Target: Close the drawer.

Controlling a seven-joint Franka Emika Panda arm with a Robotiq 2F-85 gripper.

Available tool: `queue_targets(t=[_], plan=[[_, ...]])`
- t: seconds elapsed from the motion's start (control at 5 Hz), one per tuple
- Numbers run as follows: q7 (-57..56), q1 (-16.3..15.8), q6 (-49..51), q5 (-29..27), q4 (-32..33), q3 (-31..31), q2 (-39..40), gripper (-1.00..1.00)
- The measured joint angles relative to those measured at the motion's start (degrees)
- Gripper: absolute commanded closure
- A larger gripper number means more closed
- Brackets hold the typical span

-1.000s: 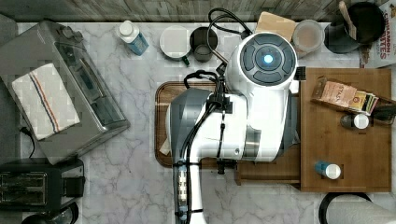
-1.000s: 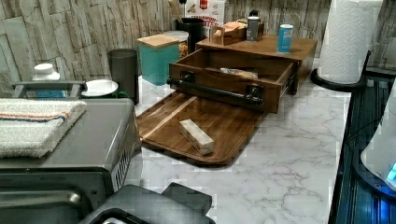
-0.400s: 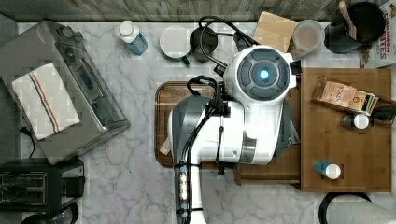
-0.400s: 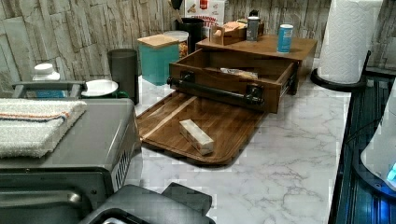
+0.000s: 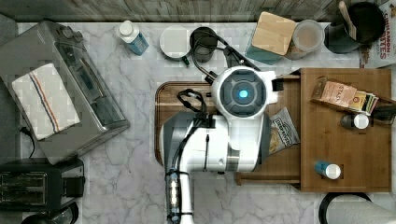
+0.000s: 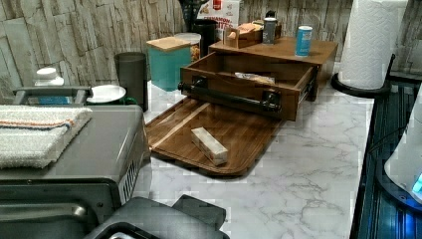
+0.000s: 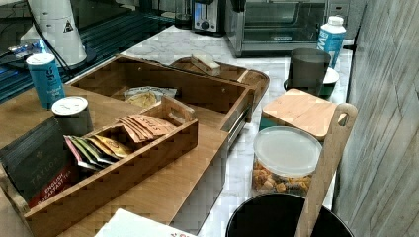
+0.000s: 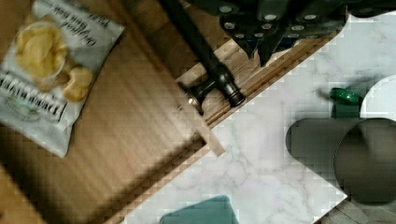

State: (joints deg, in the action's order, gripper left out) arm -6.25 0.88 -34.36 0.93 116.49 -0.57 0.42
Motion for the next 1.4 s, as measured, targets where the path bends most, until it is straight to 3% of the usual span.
queue_targets(t=[0.2, 0.4, 0.8, 1.4], plan=[[0.88, -1.97, -4.31, 4.28, 2.35, 1.97, 1.12, 1.0], [-6.01, -3.24, -7.02, 8.39, 5.37, 4.72, 1.53, 1.0], [-16.69, -5.42, -3.83, 8.65, 8.17, 7.38, 3.93, 1.0], [-16.78, -5.0, -9.43, 11.79, 8.06, 7.22, 13.13, 1.0]])
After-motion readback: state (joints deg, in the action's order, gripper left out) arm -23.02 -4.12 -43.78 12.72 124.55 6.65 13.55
